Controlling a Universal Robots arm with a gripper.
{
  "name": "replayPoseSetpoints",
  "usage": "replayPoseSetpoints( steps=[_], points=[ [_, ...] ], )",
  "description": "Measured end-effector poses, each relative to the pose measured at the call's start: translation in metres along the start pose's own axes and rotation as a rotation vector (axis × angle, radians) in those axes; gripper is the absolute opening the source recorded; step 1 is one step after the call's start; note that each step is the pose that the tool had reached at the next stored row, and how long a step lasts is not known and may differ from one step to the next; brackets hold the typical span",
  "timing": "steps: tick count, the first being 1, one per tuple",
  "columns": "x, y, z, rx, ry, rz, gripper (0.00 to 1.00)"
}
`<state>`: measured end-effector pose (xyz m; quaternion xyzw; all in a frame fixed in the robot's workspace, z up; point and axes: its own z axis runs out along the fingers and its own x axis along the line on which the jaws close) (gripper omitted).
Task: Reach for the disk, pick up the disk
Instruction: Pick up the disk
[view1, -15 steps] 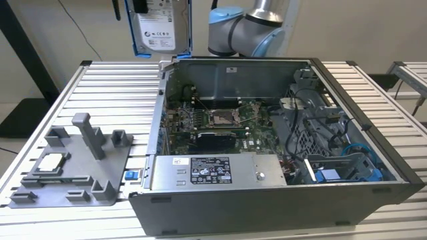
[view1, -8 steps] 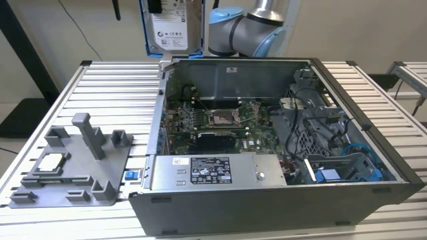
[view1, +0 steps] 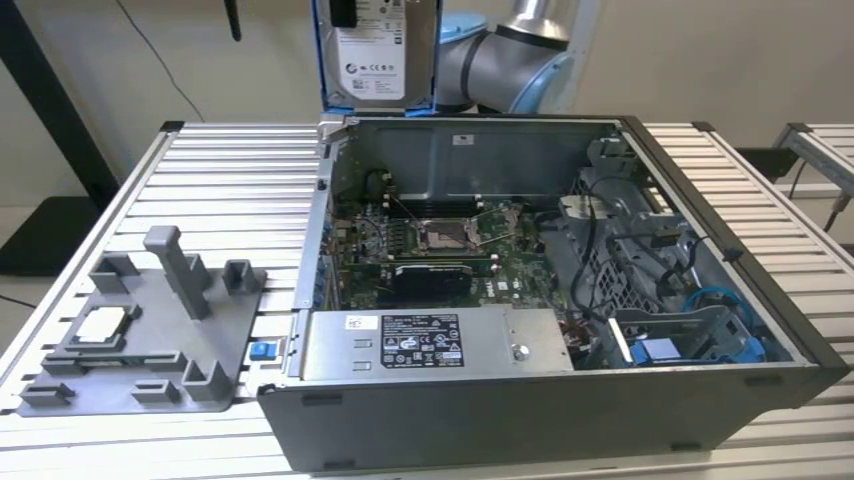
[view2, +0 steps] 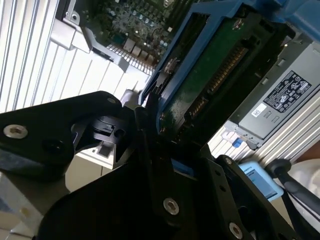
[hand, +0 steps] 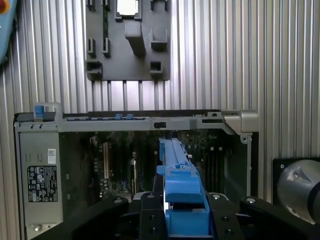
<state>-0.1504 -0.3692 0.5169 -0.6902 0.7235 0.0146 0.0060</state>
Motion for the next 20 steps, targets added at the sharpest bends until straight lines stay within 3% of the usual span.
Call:
replayPoseSetpoints(
  steps=[20],
  points=[
    [-0.0037,-0.078,-0.0009,0.0,0.0001,0.0,0.0]
  ],
)
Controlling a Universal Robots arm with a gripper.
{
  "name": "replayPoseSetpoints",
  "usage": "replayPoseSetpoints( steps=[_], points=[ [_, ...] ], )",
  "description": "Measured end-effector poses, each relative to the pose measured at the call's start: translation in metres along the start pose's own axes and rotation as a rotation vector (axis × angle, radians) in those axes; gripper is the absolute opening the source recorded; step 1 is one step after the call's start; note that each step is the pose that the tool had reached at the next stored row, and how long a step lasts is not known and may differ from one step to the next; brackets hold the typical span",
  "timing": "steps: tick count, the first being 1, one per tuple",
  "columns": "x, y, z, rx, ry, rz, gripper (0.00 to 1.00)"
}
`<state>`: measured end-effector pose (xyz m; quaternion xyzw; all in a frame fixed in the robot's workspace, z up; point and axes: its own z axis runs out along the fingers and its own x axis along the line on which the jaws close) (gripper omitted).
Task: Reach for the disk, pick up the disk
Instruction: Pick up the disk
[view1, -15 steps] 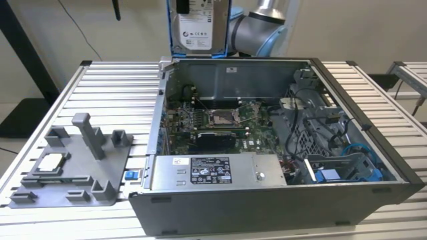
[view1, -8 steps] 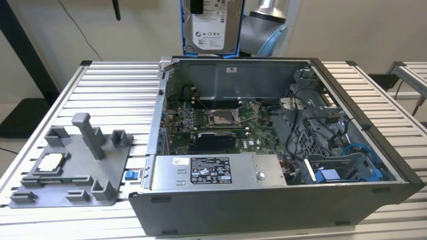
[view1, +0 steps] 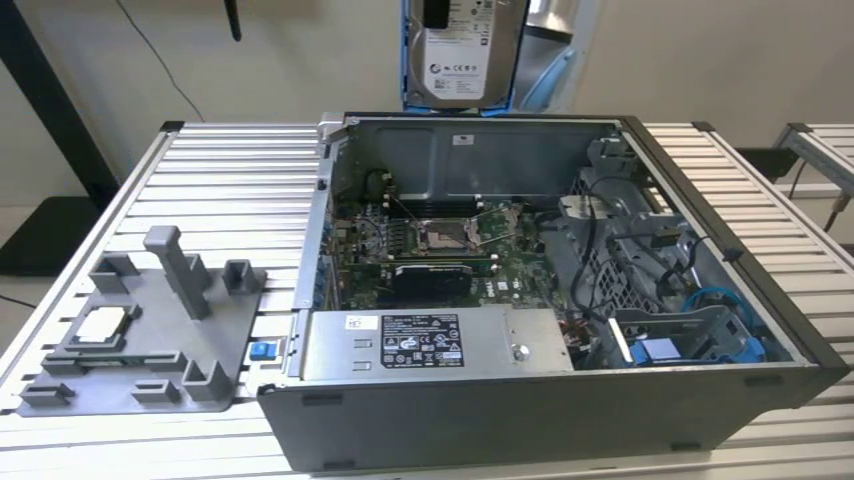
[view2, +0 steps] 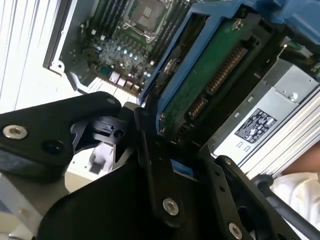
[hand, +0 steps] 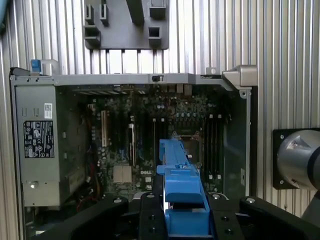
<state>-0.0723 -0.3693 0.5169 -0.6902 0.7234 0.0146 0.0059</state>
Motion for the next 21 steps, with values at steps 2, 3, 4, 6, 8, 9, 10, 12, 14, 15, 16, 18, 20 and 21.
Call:
replayPoseSetpoints(
  steps=[2,3,4,6,8,9,10,12,14,15,16,18,20,21],
  points=[
    [-0.0004,-0.0079,-0.0001,0.0,0.0,0.0,0.0],
    [-0.0006,-0.0119,-0.0001,0.0,0.0,0.0,0.0],
    [-0.0008,-0.0156,-0.0002,0.0,0.0,0.0,0.0],
    [-0.0011,-0.0237,-0.0003,0.0,-0.0001,0.0,0.0],
    [-0.0015,-0.0312,-0.0004,0.0,0.0,0.0,0.0],
    [-0.0017,-0.0349,-0.0004,0.0,0.0,0.0,0.0],
    [-0.0018,-0.0391,-0.0004,0.0,-0.0001,0.0,0.0],
    [-0.0022,-0.0467,-0.0006,0.0,0.0001,0.0,0.0],
    [-0.0026,-0.0547,-0.0006,0.0,-0.0001,0.0,0.0],
    [-0.0027,-0.0583,-0.0007,0.0,-0.0001,0.0,0.0],
    [-0.0029,-0.0622,-0.0007,0.0,-0.0001,0.0,0.0],
    [-0.0033,-0.0698,-0.0008,0.0,0.0001,0.0,0.0],
    [-0.0037,-0.0774,-0.0009,0.0,0.0,0.0,0.0],
    [-0.0039,-0.0808,-0.0009,0.0,-0.0001,0.0,0.0]
  ],
)
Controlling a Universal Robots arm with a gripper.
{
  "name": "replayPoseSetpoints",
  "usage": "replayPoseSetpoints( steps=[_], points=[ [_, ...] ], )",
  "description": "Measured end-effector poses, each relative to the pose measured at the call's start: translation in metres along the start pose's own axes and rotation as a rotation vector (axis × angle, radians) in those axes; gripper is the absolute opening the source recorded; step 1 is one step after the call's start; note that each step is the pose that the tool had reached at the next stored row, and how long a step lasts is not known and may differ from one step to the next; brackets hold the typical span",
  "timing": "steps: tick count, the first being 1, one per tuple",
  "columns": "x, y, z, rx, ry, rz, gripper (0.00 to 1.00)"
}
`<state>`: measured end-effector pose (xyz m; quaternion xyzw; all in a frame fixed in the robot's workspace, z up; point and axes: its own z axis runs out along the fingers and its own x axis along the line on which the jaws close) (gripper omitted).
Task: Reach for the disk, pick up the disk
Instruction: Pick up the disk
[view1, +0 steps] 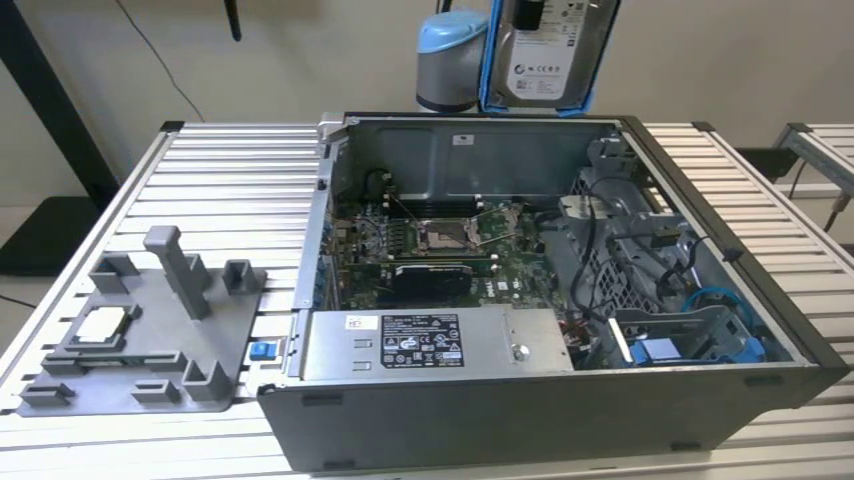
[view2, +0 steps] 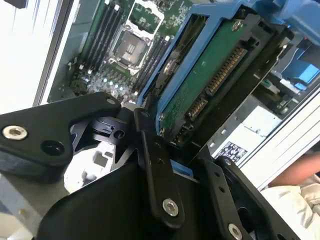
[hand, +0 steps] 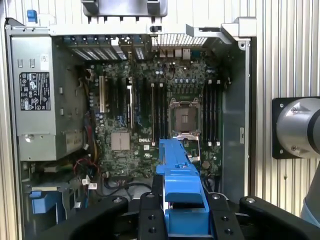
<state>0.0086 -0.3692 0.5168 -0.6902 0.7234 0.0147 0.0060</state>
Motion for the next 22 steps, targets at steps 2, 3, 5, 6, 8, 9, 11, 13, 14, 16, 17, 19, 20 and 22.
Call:
replayPoseSetpoints(
  steps=[2,3,5,6,8,9,11,13,14,16,17,19,20,22],
  points=[
    [-0.0003,-0.0075,-0.0001,0.0,0.0,0.0,0.0],
    [-0.0005,-0.0112,-0.0002,0.0,0.0,0.0,0.0],
    [-0.0008,-0.0188,-0.0003,0.0,0.0,0.0,0.0],
    [-0.0015,-0.0325,-0.0005,0.0,0.0001,0.0,0.0],
    [-0.002,-0.0442,-0.0006,0.0,0.0,0.0,0.0],
    [-0.0022,-0.0478,-0.0006,0.0,0.0001,0.0,0.0],
    [-0.0025,-0.0549,-0.0007,0.0,0.0,0.0,0.0],
    [-0.0029,-0.062,-0.0008,0.0,0.0001,0.0,0.0],
    [-0.0031,-0.0659,-0.0008,0.0,0.0,0.0,0.0],
    [-0.0034,-0.0731,-0.0009,0.0,0.0,0.0,0.0],
    [-0.0036,-0.0768,-0.001,0.0,0.0001,0.0,0.0],
    [-0.0039,-0.0842,-0.001,0.0,0.0001,0.0,0.0],
    [-0.0041,-0.0877,-0.0011,0.0,0.0,0.0,0.0],
    [-0.0044,-0.095,-0.0011,0.0,0.0,0.0,0.0]
  ],
)
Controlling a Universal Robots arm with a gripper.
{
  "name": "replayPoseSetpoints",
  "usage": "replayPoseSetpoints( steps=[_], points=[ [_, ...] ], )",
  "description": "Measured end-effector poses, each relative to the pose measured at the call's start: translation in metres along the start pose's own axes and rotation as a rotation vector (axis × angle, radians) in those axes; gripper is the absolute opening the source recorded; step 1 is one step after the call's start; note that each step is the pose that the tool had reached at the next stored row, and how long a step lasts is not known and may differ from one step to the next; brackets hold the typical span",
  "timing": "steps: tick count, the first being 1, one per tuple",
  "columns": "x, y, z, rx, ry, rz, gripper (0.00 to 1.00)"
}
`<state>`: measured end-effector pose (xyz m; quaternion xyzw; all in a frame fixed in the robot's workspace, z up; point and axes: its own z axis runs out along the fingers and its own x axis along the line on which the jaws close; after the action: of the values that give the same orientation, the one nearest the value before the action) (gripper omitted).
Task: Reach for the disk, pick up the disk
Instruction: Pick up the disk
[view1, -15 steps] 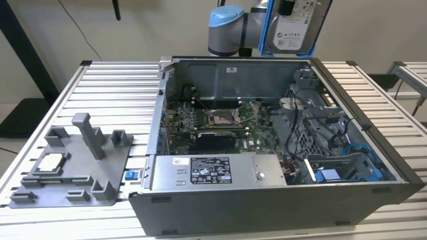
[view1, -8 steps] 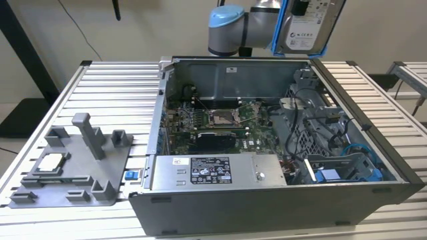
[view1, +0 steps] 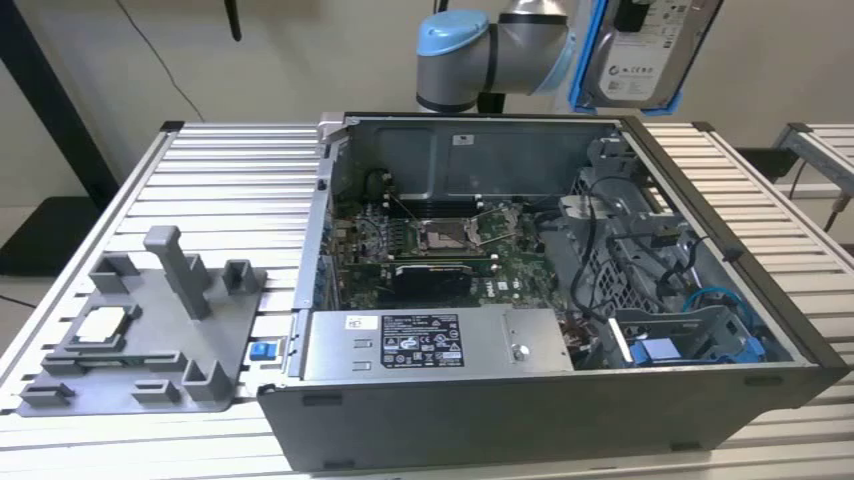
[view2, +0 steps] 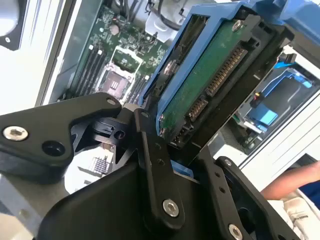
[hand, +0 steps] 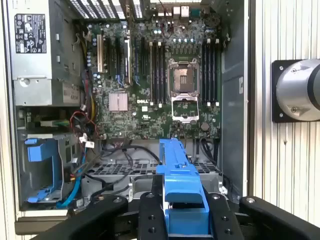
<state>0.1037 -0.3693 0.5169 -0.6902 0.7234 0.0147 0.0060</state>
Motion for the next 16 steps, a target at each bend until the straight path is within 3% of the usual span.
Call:
replayPoseSetpoints(
  steps=[11,16],
  points=[
    [-0.0018,-0.0391,-0.0005,0.0,0.0,0.0,0.0],
    [-0.0019,-0.039,-0.0004,0.0014,0.0001,0.0,0.0]
  ],
)
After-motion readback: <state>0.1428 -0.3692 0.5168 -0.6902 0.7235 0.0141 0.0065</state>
